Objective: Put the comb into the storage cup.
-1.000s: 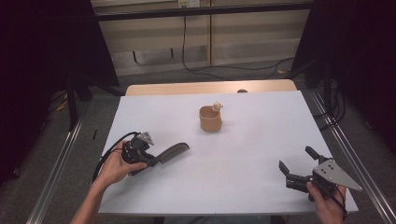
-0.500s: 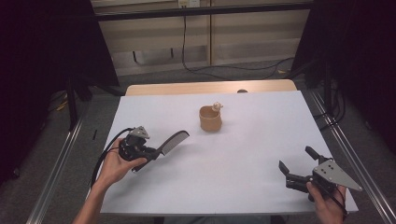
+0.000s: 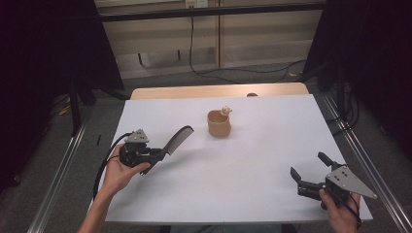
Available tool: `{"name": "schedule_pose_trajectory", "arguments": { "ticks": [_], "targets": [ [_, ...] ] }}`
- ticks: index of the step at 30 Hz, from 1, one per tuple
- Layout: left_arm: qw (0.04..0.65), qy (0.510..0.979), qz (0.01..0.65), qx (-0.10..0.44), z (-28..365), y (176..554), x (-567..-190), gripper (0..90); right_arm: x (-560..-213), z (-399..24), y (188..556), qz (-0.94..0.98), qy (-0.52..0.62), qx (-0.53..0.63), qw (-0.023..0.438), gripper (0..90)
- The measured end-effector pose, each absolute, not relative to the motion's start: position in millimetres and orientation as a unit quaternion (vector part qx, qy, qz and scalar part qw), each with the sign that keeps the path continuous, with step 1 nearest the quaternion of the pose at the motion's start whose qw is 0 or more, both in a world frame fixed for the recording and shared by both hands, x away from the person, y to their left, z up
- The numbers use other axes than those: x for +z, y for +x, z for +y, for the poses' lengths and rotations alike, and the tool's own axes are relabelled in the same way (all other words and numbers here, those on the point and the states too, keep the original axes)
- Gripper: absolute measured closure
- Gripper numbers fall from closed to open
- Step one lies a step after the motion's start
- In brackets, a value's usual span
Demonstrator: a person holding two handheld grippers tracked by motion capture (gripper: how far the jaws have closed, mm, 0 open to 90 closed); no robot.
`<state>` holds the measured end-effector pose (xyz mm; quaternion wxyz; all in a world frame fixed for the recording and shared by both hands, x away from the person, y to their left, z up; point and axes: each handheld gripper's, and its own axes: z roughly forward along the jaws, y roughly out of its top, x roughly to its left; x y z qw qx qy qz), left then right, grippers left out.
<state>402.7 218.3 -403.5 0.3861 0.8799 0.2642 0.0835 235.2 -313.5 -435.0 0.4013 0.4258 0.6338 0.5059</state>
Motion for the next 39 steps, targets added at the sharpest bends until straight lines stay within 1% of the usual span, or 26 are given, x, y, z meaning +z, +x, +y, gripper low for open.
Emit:
{"name": "schedule_pose_trajectory", "arguments": {
  "ticks": [2,3,7,8,14,16,20,28,30,31,32,39],
  "targets": [
    [0.389,0.876,0.272,0.087,218,402,-403,72.8,-435,-314,235,0.634,0.426,0.506,0.401,0.3],
    [0.402,0.869,0.274,0.085,217,401,-401,72.8,-435,-313,235,0.634,0.426,0.506,0.401,0.3],
    [0.413,0.864,0.273,0.093,216,399,-398,72.8,-435,-313,235,0.634,0.426,0.506,0.400,0.3],
    [0.425,0.859,0.269,0.102,216,398,-396,72.9,-435,-313,235,0.633,0.426,0.507,0.400,0.2],
    [0.461,0.838,0.271,0.109,220,397,-391,72.8,-435,-313,235,0.633,0.428,0.507,0.399,0.2],
    [0.468,0.834,0.267,0.118,219,396,-390,72.8,-435,-313,235,0.633,0.427,0.507,0.399,0.2],
    [0.486,0.824,0.266,0.120,215,394,-389,72.8,-435,-313,235,0.633,0.427,0.506,0.400,0.2],
    [0.514,0.797,0.283,0.139,212,389,-383,72.9,-435,-314,235,0.633,0.427,0.507,0.401,0.2],
    [0.525,0.792,0.270,0.157,210,387,-380,72.8,-435,-313,235,0.634,0.426,0.507,0.400,0.2],
    [0.525,0.792,0.270,0.157,210,387,-380,72.8,-435,-313,235,0.634,0.426,0.507,0.400,0.2],
    [0.534,0.785,0.262,0.171,208,386,-379,72.8,-435,-313,235,0.633,0.426,0.508,0.400,0.2],
    [0.547,0.774,0.267,0.173,204,386,-379,72.8,-435,-313,235,0.633,0.426,0.508,0.400,0.2]
  ]
}}
